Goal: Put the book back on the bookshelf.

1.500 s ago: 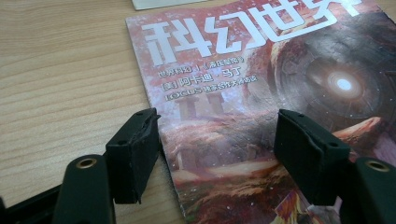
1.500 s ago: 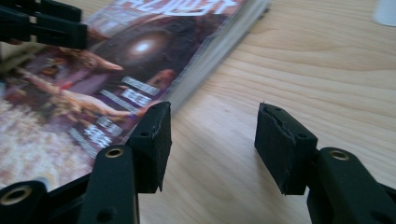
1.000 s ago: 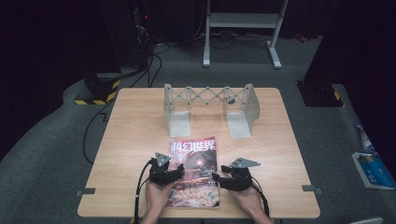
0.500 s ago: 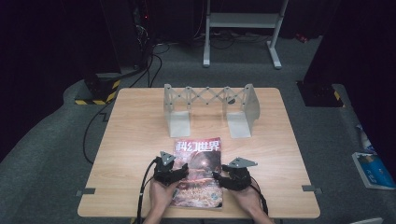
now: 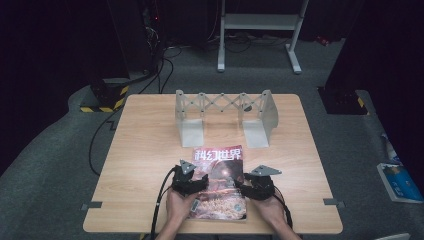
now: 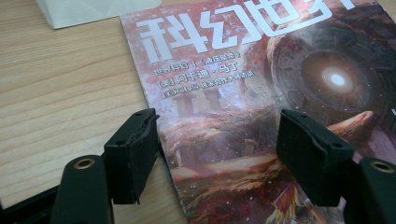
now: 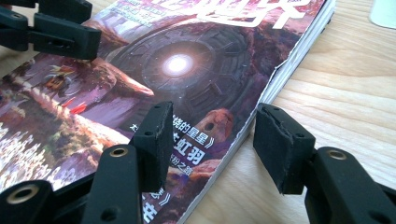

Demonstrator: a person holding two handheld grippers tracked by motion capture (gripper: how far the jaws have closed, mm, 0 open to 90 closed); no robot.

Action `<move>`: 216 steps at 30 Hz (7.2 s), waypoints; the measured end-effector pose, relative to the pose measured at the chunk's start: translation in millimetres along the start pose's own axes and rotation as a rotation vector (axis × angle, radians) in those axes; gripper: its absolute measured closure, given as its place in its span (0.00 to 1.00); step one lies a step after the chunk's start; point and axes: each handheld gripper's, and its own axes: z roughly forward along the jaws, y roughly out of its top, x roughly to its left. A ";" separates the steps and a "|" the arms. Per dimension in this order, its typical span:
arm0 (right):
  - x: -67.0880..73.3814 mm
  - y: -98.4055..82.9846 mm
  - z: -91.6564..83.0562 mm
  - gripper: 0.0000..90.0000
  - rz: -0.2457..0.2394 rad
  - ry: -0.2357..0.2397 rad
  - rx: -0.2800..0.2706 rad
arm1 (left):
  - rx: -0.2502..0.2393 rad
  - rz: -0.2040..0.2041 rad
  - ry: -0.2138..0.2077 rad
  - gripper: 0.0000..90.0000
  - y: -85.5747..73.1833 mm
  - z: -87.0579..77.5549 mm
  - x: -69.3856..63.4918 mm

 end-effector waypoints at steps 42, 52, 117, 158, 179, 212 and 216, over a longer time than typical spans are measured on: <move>-34.9 5.7 -19.1 0.56 0.017 -0.033 0.072 | 0.025 -0.009 -0.135 0.35 23.8 22.0 -3.2; -46.1 18.2 -23.4 0.54 0.034 -0.030 0.059 | 0.012 0.027 -0.101 0.33 30.5 31.7 4.3; -76.3 75.2 38.4 0.44 0.247 -0.101 0.176 | -0.073 0.080 -0.102 0.32 25.6 41.8 -3.6; -72.4 74.8 32.7 0.55 0.319 0.049 0.155 | -0.079 0.083 -0.097 0.32 25.4 42.5 -3.8; -61.6 80.8 41.9 0.78 0.251 0.111 0.196 | -0.079 0.077 -0.101 0.32 25.4 42.5 -3.5; -55.5 76.2 6.7 0.95 0.075 0.290 0.075 | -0.078 0.021 -0.227 0.17 24.6 41.1 3.7; -55.2 75.2 2.1 0.95 0.061 0.302 0.063 | -0.079 0.010 -0.253 0.16 24.5 41.1 4.7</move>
